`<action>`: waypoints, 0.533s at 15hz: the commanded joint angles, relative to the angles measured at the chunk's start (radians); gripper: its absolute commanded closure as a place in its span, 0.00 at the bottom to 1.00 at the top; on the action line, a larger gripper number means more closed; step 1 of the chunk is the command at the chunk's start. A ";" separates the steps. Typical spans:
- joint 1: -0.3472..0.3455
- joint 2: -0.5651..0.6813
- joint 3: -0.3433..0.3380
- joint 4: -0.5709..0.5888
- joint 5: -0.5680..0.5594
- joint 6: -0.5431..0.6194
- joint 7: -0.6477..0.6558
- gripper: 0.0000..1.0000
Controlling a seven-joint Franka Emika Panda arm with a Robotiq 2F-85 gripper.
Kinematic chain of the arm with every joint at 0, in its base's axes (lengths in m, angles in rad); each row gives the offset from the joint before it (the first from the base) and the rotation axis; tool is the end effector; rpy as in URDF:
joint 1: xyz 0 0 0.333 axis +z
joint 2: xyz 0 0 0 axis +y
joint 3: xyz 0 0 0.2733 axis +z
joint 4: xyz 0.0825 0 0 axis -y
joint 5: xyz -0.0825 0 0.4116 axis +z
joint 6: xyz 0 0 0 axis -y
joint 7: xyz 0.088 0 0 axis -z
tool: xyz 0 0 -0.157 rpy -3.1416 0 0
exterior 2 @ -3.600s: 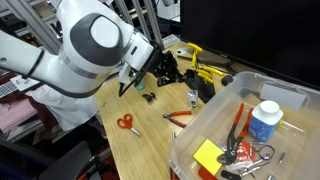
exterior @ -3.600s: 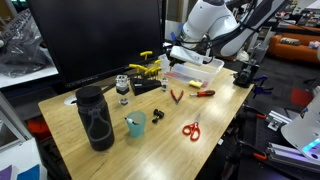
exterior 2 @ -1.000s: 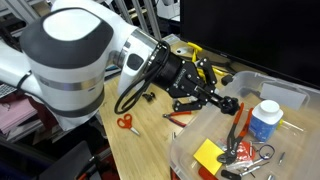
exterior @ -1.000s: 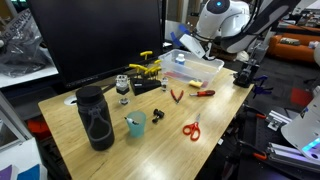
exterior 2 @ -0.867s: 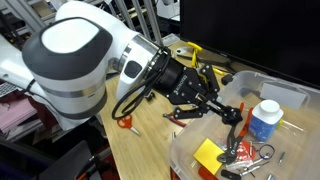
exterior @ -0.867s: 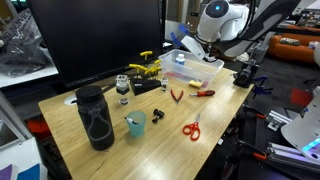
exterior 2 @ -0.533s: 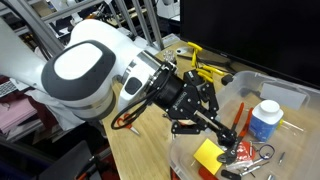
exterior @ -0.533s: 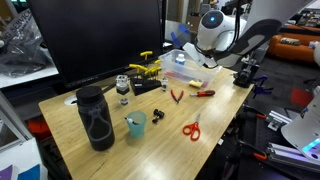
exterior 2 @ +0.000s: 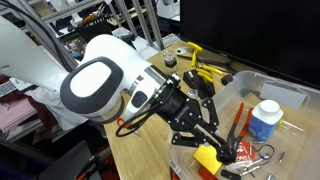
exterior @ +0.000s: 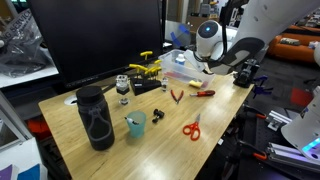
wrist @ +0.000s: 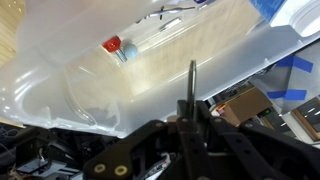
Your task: Put the black and silver object in the storage box
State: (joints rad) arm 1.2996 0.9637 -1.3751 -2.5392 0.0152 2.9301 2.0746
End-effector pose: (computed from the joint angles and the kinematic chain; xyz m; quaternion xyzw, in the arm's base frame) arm 0.4829 -0.1858 0.1752 0.4944 -0.7423 0.4204 0.1669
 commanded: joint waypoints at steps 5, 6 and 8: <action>-0.039 0.020 0.050 0.039 0.087 -0.039 -0.093 0.27; -0.038 0.018 0.051 0.040 0.091 -0.042 -0.097 0.21; -0.024 0.002 0.042 0.036 0.095 -0.039 -0.111 0.07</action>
State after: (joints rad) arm 1.2786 0.9764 -1.3321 -2.5183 0.0784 2.9070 2.0138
